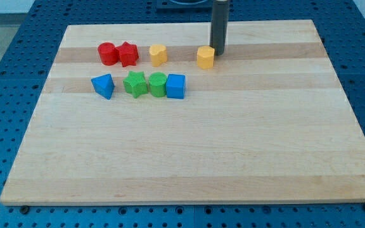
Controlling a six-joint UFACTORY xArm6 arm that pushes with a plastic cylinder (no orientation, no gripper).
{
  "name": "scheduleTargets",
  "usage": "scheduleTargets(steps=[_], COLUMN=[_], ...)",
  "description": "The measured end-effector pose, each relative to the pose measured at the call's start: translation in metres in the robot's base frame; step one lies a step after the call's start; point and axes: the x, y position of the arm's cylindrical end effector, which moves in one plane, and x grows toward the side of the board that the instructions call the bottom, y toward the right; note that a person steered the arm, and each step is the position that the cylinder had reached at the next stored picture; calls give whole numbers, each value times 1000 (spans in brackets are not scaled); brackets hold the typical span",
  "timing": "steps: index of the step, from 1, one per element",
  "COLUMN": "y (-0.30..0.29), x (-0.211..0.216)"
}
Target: Move the yellow hexagon into the yellow heart
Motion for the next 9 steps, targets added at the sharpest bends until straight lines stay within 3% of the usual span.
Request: scheduleTargets(steps=[2,3,6,9], y=[77,67,-43,-59], x=[11,31,29,33])
